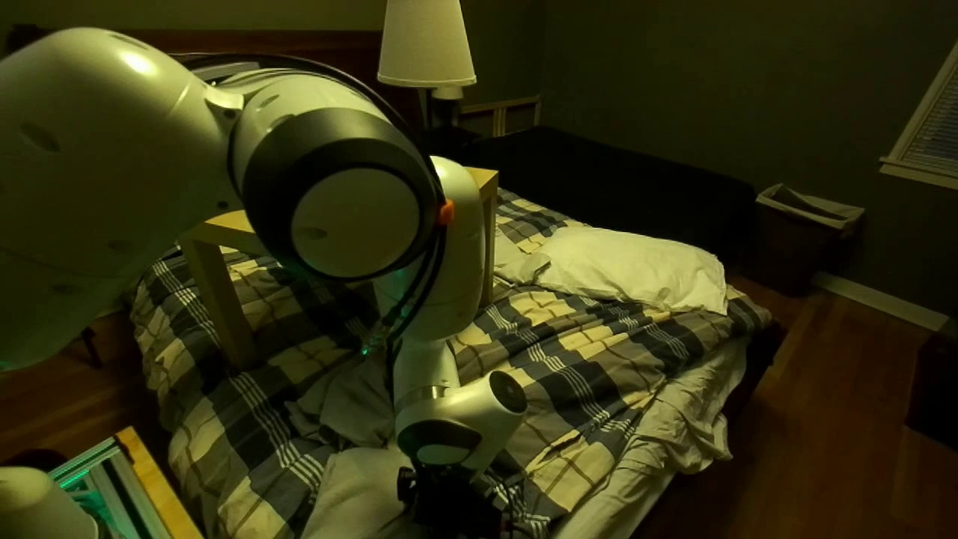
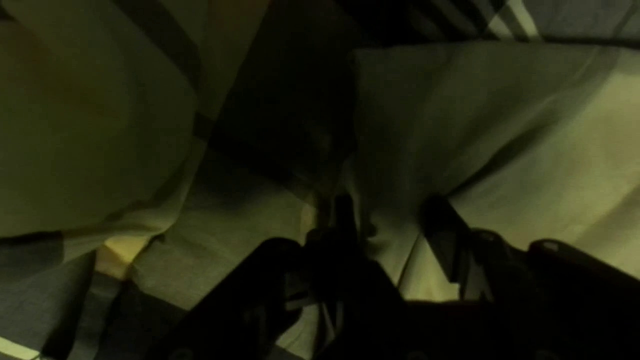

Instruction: Lift the pillow case cover on the left and put it on top of the book and remote

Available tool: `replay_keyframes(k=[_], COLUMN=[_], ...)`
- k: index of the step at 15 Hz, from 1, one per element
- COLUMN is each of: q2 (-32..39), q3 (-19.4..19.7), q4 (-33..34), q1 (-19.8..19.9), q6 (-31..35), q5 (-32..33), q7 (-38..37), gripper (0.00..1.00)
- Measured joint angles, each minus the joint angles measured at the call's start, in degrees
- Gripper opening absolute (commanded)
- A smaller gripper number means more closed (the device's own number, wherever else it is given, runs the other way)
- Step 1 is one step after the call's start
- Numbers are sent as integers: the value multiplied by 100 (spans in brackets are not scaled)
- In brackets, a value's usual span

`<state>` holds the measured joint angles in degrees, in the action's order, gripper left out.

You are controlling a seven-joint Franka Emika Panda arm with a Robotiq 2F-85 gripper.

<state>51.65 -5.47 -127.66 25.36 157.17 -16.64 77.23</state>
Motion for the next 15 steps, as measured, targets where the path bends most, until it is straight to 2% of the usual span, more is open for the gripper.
replay_keyframes(k=[2, 8, 11, 15], q2=[-42, -742, -1426, -2739], q3=[-13, -103, -207, -242], q4=[15, -2, -163, -642], q1=[0, 51, 109, 25], q6=[-313, -1890, -2356, -2710], q5=[89, 44, -220, -600], q7=[-247, -784, -779, -727], gripper=[1, 1, 1, 1])
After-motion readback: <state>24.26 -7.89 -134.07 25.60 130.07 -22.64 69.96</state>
